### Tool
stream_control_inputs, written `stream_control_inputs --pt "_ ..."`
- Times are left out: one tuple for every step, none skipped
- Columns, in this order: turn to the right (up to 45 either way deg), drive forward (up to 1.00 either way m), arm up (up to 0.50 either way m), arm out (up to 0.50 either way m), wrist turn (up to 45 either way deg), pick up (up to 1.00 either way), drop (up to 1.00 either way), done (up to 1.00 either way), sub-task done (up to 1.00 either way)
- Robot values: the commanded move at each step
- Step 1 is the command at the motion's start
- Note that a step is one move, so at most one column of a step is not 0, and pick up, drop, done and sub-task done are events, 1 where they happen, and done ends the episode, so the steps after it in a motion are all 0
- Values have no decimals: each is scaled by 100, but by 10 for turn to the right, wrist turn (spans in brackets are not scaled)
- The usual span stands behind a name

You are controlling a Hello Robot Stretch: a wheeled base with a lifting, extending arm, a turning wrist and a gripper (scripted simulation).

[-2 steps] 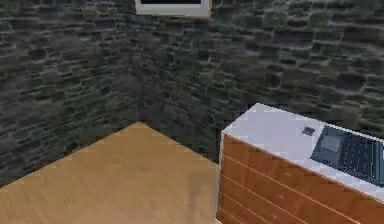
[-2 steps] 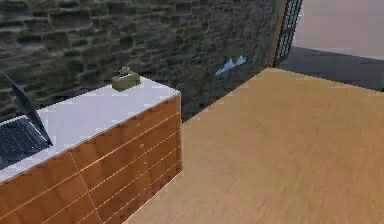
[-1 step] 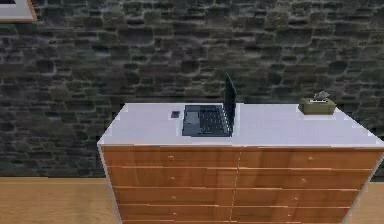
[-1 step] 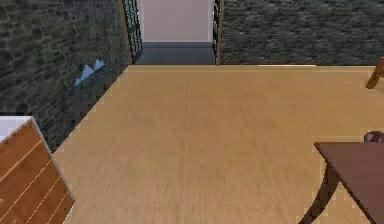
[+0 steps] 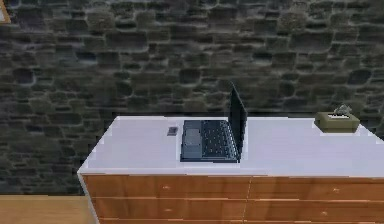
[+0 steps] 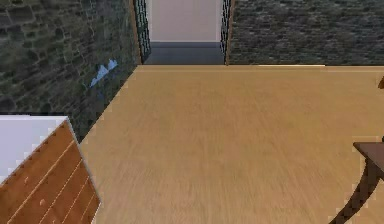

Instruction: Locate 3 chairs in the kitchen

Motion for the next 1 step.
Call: stream_control_inputs --pt "-450 0 0 0 0 0 0 0 0"
